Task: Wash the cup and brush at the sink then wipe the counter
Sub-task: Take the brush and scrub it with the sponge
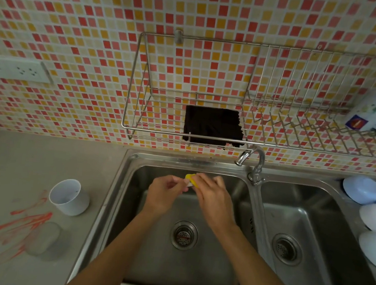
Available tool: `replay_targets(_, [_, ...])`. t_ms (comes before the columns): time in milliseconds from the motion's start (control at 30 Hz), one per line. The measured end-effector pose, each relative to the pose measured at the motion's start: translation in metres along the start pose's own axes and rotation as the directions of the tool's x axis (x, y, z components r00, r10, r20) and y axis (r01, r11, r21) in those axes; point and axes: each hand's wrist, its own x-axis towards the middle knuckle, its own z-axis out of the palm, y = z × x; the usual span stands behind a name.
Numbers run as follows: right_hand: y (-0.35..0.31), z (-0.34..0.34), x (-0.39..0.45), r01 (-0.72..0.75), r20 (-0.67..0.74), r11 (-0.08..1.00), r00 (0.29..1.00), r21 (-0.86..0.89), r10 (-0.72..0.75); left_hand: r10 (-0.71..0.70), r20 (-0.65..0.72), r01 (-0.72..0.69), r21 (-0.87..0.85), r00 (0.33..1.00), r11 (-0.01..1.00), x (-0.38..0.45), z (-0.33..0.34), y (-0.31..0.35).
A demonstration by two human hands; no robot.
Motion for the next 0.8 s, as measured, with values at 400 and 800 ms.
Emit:
replay_targets(400, [-0.006,-0.005,-0.006,-0.281,0.023,0.947,0.959,0.153,0.281,0.275,-0.05,-0.248,0.299,0.96,0.921,-0.002,0.0,0.009])
replay_targets(800, [-0.022,-0.006,-0.02,-0.154,0.032,0.972,0.988,0.178,0.15,0.118,-0.082,-0.115,0.045,0.99,0.992,-0.007,0.009,0.003])
